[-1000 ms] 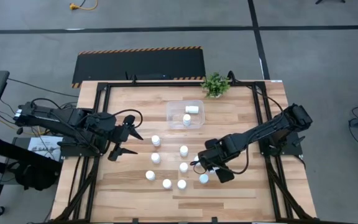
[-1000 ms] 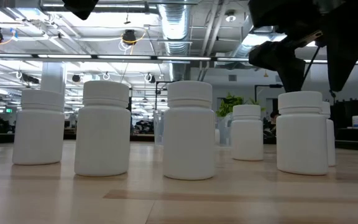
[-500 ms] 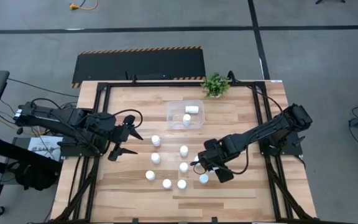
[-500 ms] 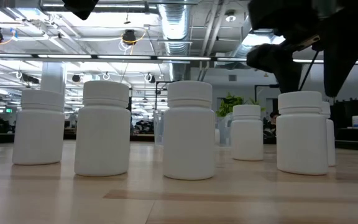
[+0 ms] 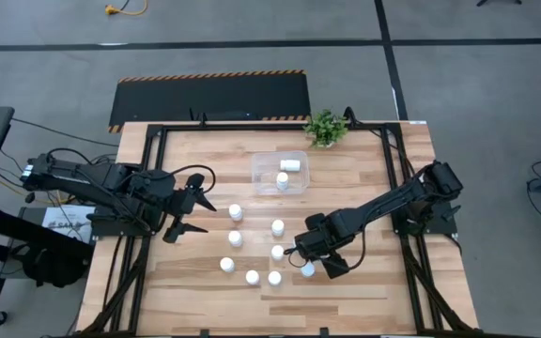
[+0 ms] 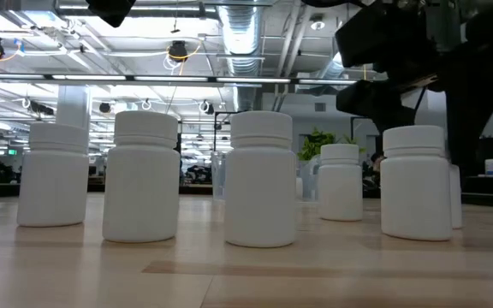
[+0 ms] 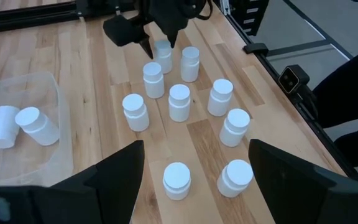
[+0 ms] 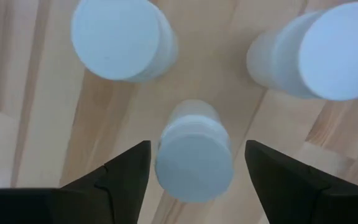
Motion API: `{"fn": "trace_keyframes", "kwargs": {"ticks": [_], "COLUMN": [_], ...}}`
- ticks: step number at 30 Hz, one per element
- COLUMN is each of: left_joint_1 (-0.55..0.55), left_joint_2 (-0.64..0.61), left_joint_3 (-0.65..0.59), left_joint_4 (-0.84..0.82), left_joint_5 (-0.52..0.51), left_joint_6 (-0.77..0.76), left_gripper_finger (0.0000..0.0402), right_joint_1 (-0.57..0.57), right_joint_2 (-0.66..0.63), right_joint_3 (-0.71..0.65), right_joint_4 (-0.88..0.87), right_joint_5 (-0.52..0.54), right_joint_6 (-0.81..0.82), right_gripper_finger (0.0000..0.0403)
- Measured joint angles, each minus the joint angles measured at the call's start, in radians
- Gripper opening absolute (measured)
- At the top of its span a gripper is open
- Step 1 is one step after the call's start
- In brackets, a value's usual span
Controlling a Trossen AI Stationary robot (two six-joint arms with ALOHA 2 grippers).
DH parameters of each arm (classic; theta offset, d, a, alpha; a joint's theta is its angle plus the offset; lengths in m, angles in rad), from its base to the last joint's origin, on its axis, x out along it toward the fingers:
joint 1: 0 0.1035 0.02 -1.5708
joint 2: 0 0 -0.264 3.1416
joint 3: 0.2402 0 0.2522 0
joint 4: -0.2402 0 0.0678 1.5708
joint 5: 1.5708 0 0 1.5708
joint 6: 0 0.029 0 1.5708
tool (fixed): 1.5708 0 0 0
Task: Pick and place pill bottles into a basket
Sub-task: Put the white medicine bottle into the transparent bin
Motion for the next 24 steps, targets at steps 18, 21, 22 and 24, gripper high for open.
{"fn": "trace_keyframes", "kwargs": {"ticks": [18,21,22,24], "left_joint_1": [0.0,0.0,0.0,0.0], "left_joint_2": [0.0,0.0,0.0,0.0], "left_joint_3": [0.0,0.0,0.0,0.0], "left_joint_4": [0.0,0.0,0.0,0.001], "left_joint_5": [0.0,0.0,0.0,0.0], "left_joint_6": [-0.013,-0.013,-0.013,-0.013], "left_gripper_finger": [0.0279,0.0279,0.0279,0.0279], "right_joint_1": [0.0,-0.002,-0.004,-0.011], "right_joint_2": [-0.002,-0.005,-0.006,-0.006], "right_joint_3": [0.0,0.001,0.0,0.0], "right_joint_4": [-0.005,-0.017,-0.025,-0.025], "right_joint_5": [-0.021,-0.025,-0.026,-0.027], "right_joint_6": [0.029,0.029,0.029,0.032], "right_gripper_finger": [0.0159,0.0152,0.0152,0.0157]}}
